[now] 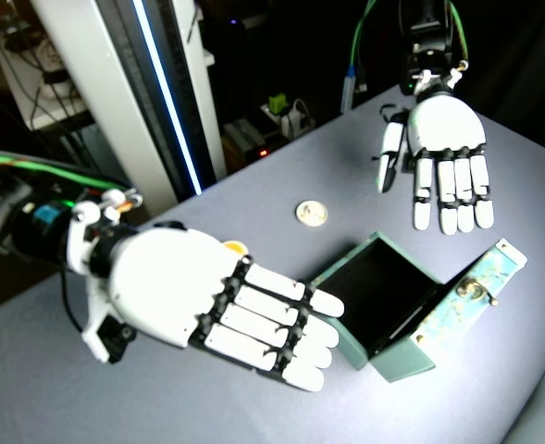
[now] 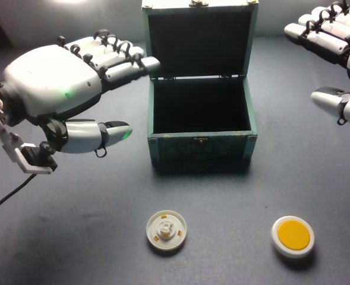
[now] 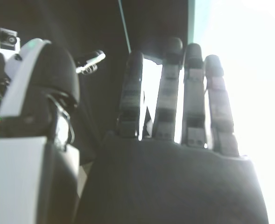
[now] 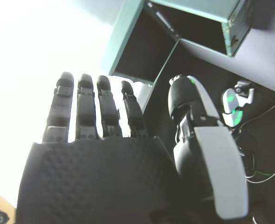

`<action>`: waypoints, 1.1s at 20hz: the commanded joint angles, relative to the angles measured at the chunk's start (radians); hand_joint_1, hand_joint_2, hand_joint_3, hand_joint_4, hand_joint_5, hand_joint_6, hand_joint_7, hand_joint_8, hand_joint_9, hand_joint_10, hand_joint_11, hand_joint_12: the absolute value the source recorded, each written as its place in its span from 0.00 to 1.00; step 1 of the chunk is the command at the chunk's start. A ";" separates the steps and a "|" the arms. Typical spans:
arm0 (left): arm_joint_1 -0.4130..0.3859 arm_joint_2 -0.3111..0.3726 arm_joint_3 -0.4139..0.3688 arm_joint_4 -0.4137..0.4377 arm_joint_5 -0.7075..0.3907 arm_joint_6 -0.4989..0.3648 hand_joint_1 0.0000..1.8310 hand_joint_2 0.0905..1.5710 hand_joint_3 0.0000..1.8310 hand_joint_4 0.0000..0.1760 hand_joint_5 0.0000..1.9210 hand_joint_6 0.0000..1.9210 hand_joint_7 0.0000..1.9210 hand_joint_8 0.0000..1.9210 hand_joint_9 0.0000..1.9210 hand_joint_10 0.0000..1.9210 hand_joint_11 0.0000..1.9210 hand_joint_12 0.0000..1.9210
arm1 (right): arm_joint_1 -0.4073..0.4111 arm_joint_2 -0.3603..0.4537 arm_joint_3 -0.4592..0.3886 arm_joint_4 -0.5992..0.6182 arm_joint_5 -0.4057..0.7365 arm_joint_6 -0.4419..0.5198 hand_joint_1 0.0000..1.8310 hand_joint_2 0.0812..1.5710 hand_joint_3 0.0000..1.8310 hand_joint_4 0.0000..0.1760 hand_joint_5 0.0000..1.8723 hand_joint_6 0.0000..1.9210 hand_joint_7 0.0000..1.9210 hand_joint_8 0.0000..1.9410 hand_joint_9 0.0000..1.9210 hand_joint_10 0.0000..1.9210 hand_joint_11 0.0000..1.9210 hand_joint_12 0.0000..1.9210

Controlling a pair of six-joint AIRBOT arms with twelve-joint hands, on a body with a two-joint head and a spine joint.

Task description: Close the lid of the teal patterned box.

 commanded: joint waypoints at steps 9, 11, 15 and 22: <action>-0.010 -0.013 0.005 -0.011 -0.114 -0.013 0.14 0.87 0.00 0.20 0.00 0.00 0.00 0.00 0.00 0.00 0.00 0.15 | 0.058 -0.010 0.018 0.004 0.156 -0.001 0.06 0.95 0.00 0.00 0.00 0.00 0.00 0.00 0.00 0.00 0.00 0.12; -0.010 -0.018 0.008 -0.011 -0.111 -0.013 0.14 0.86 0.00 0.23 0.00 0.00 0.00 0.00 0.00 0.00 0.00 0.01 | 0.091 -0.038 0.041 0.005 0.153 -0.001 0.03 0.93 0.00 0.00 0.00 0.00 0.00 0.00 0.00 0.00 0.00 0.24; -0.015 -0.032 0.017 -0.009 -0.106 -0.013 0.13 0.86 0.00 0.20 0.00 0.00 0.00 0.00 0.00 0.00 0.00 0.00 | 0.167 -0.101 0.102 0.008 0.102 -0.001 0.03 0.91 0.00 0.00 0.00 0.00 0.00 0.00 0.00 0.00 0.00 0.26; -0.018 -0.063 0.041 0.002 -0.106 -0.038 0.11 0.88 0.00 0.13 0.00 0.00 0.00 0.00 0.00 0.00 0.00 0.00 | 0.290 -0.223 0.243 0.040 0.000 -0.001 0.05 0.89 0.00 0.00 0.00 0.00 0.00 0.00 0.00 0.00 0.00 0.14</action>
